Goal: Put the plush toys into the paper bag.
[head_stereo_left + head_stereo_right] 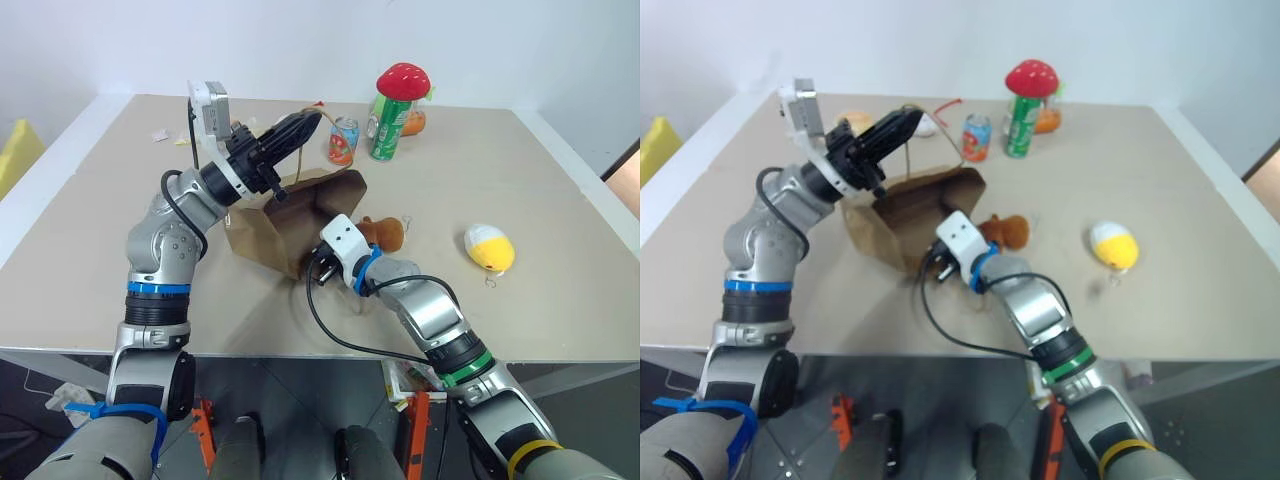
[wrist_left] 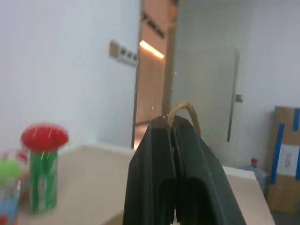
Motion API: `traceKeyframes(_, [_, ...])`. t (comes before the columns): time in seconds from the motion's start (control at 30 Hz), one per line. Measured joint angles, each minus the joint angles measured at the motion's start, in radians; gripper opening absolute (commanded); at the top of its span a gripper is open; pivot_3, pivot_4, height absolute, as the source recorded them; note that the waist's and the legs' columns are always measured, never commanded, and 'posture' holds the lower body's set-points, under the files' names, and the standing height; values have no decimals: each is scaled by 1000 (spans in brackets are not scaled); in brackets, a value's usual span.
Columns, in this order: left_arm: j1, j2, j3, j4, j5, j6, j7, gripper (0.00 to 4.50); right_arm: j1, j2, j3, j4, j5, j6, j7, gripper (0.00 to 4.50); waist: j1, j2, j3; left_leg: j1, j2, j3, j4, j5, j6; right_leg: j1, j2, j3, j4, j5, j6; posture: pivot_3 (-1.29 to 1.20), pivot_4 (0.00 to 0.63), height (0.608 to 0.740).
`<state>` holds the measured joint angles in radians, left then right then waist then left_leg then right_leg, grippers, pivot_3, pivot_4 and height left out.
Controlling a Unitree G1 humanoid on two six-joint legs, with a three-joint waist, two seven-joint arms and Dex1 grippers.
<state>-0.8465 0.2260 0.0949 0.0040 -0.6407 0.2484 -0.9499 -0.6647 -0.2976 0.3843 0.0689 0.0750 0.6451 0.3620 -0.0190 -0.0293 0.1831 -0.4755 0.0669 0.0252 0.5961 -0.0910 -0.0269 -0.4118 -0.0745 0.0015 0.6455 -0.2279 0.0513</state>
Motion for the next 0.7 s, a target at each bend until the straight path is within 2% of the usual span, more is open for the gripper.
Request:
traceKeyframes(0.17, [48,-10,-28,-21,48,-125,-59,0,0,3,-3,0,-3,3,15,107,0,0,0,1,0,0,0,0,0,0,1,0,0,1,-1,0,150,740])
traceKeyframes(0.4, [84,-6,-30,72,85,-169,-66,0,11,11,-33,-4,9,23,45,107,0,0,0,0,0,0,0,0,0,0,0,0,0,1,0,0,150,740])
traceKeyframes(0.57, [129,9,-51,128,129,-216,-92,0,22,23,-150,-90,144,63,129,107,0,0,0,0,0,0,-1,0,0,-1,0,0,0,0,0,0,150,740])
traceKeyframes(0.6, [137,16,-56,145,136,-232,-105,0,24,17,-195,-167,226,97,186,107,1,0,0,0,0,0,-2,0,0,-1,0,0,0,0,0,0,150,740])
traceKeyframes(0.7, [147,22,-58,155,145,-248,-118,0,24,-11,-244,-271,310,130,246,107,1,0,0,0,0,0,-2,0,0,-1,0,0,0,-1,-1,0,150,740])
